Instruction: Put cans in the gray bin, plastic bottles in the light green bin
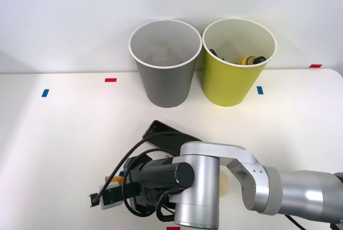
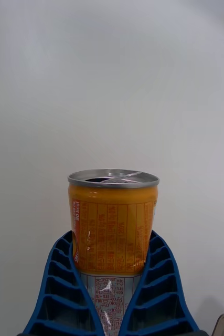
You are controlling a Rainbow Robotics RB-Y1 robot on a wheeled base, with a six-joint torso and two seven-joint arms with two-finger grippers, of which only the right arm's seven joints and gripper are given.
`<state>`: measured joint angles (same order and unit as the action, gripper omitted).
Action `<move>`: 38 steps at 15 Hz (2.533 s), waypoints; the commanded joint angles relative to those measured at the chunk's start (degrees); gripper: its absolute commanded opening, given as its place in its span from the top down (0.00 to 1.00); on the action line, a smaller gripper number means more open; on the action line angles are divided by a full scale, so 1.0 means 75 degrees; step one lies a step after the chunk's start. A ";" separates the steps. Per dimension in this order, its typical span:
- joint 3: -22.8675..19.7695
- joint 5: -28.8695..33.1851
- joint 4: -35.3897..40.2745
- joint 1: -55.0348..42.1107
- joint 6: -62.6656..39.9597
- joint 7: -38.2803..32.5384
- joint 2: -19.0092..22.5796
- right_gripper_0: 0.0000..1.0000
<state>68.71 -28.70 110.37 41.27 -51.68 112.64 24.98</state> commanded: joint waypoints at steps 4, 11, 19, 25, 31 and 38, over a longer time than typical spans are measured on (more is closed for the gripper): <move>-0.1064 0.1096 0.0002 -0.0862 0.2274 -0.1659 0.0045 1.00; -0.2763 0.0511 0.1420 -0.1999 0.4020 -0.2023 0.0982 1.00; -0.4369 -0.1470 0.1420 -0.1893 0.5321 -0.2374 0.1252 1.00; -0.5353 -0.1704 0.0494 -0.1014 0.4254 -0.2585 0.0736 1.00; -0.5400 -0.1036 -0.1978 0.0369 0.4535 -0.2667 -0.0119 1.00; -0.5400 -0.0380 -0.3349 0.1072 0.4547 -0.2796 -0.0459 1.00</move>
<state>28.21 -31.64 85.41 49.18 -17.61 91.92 21.12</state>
